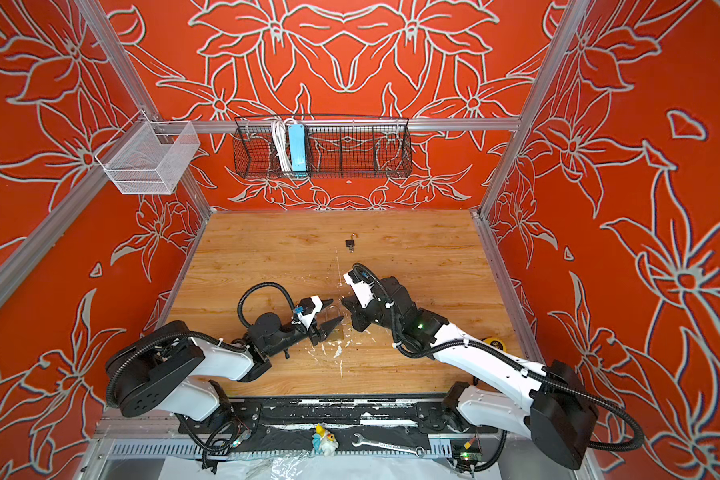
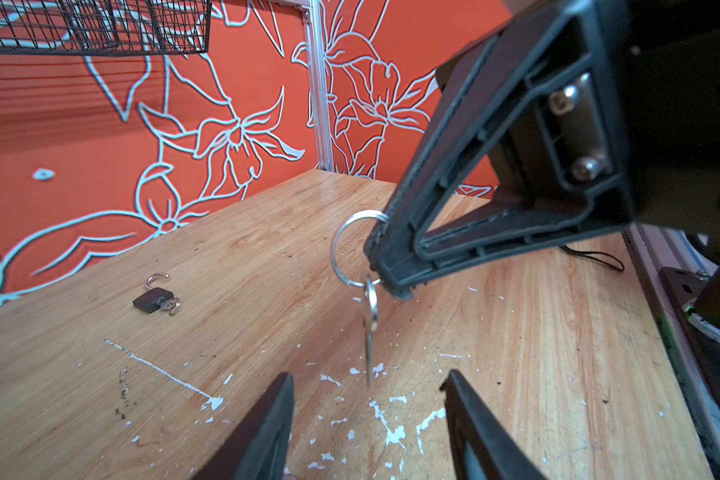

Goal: Unlock with the key

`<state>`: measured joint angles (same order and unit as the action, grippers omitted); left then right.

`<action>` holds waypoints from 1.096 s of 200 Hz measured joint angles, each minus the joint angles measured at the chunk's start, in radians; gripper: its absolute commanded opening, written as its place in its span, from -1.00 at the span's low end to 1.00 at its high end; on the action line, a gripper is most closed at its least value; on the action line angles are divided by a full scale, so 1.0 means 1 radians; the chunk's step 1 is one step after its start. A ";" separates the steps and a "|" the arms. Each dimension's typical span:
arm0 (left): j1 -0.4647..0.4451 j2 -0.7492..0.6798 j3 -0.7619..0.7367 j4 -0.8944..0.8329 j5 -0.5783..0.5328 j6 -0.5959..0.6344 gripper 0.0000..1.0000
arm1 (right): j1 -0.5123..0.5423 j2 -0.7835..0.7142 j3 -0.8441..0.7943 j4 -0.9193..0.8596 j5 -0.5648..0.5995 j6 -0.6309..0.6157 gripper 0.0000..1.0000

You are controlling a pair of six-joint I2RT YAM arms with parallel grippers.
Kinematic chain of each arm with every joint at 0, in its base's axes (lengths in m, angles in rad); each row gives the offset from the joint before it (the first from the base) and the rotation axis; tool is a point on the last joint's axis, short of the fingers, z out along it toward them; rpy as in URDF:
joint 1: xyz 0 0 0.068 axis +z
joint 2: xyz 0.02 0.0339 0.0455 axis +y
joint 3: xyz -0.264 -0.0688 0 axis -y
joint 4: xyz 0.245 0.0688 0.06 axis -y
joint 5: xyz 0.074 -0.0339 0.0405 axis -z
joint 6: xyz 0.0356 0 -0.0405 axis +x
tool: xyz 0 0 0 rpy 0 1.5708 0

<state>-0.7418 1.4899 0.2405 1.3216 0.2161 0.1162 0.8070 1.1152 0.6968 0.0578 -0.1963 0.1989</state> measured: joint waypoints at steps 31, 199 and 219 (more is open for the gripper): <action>0.000 0.000 -0.013 0.027 -0.005 0.003 0.16 | 0.000 -0.006 -0.007 0.006 -0.010 0.001 -1.00; -0.001 0.019 -0.013 0.052 -0.020 0.015 -0.11 | 0.021 0.008 -0.010 0.055 -0.083 0.029 -1.00; -0.001 0.019 -0.013 0.052 -0.020 0.018 -0.20 | 0.024 0.011 -0.010 0.057 -0.084 0.031 -1.00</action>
<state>-0.7429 1.5085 0.2279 1.3739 0.1963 0.1337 0.8314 1.1267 0.6868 0.1146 -0.2806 0.2295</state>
